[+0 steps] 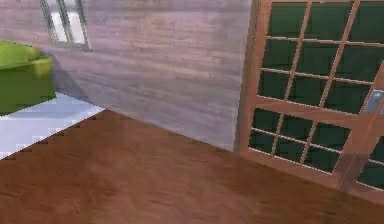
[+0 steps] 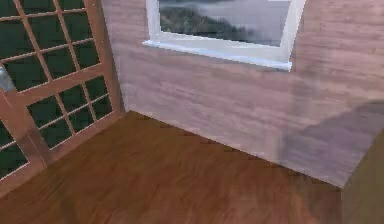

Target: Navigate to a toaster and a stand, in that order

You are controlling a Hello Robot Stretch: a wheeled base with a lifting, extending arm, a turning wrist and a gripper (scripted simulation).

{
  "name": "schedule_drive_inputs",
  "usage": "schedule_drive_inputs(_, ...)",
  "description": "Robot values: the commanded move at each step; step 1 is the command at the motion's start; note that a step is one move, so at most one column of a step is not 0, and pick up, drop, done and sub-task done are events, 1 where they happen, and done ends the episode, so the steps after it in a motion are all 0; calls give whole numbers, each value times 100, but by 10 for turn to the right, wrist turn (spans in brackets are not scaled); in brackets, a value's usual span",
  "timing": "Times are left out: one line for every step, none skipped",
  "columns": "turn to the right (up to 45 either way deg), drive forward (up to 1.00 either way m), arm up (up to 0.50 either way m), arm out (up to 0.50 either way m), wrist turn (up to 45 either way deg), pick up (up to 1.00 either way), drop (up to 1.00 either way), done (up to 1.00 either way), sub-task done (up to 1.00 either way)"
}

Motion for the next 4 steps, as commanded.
schedule_drive_inputs(-450, 0, 0, 0, 0, 0, 0, 0, 0)
schedule_drive_inputs(-450, 0, 0, 0, 0, 0, 0, 0, 0)
schedule_drive_inputs(0, 100, 0, 0, 0, 0, 0, 0, 0)
schedule_drive_inputs(0, 70, 0, 0, 0, 0, 0, 0, 0)
